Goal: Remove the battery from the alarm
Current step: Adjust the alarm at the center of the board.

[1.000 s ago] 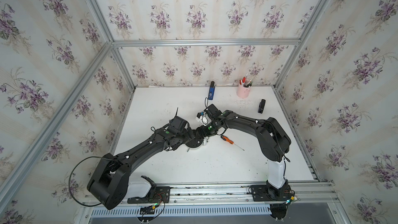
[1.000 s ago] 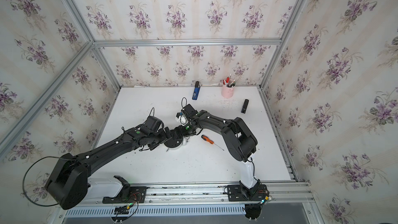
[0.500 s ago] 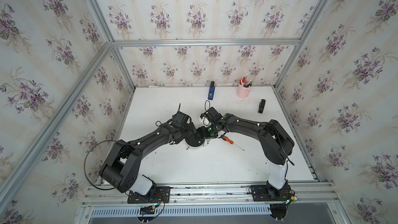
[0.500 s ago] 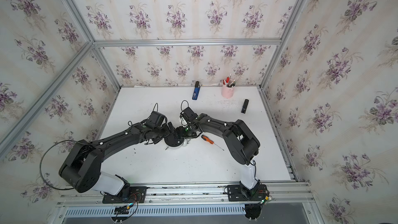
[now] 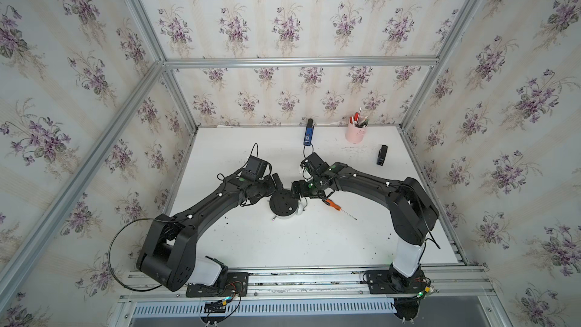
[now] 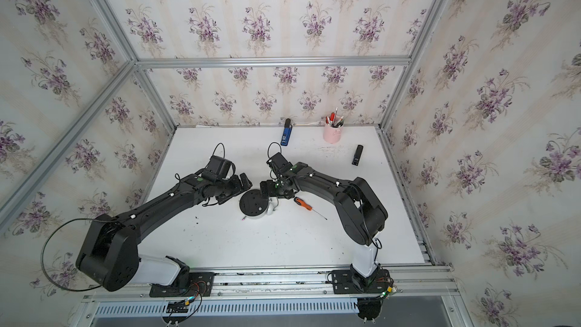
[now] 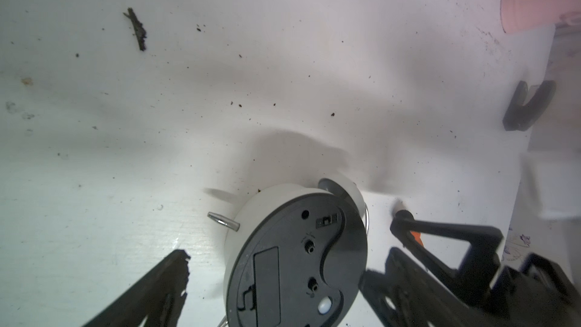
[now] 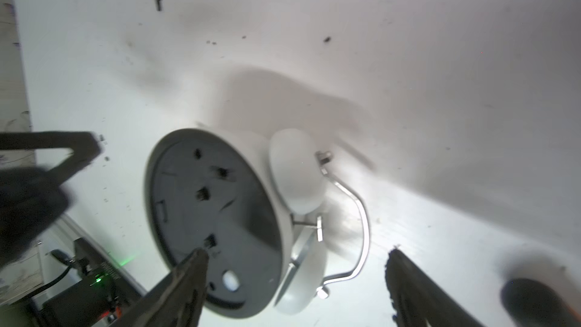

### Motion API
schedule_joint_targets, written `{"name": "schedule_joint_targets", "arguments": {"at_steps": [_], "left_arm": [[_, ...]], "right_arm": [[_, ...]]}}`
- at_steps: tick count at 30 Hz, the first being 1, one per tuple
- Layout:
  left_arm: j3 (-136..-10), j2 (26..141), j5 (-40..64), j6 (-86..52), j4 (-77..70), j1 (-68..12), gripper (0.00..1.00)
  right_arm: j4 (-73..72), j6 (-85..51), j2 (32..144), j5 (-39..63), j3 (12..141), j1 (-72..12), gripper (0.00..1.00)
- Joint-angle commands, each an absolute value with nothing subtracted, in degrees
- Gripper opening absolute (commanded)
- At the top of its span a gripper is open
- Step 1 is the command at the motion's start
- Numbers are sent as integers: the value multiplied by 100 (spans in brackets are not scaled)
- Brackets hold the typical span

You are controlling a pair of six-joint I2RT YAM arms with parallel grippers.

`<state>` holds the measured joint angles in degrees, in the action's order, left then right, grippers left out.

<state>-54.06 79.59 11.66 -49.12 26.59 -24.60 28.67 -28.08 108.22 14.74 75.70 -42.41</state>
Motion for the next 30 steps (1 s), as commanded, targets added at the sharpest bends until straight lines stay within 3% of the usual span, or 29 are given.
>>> {"name": "schedule_joint_targets", "arguments": {"at_steps": [1,14,30], "left_arm": [[-5557,7734,1386,-4482,3293,-2459,100],[-5324,7047,1571,-4406,3800,-2462,100],[-5520,7099,1622,-4170,4327,-2526,100]], "right_arm": [[2967,-2419,11049,1472,7774,-4175,91],[2484,-2181,11216,2317,7688,-4110,95],[2535,-1965,11205,2188,7436,-4174,94]]}}
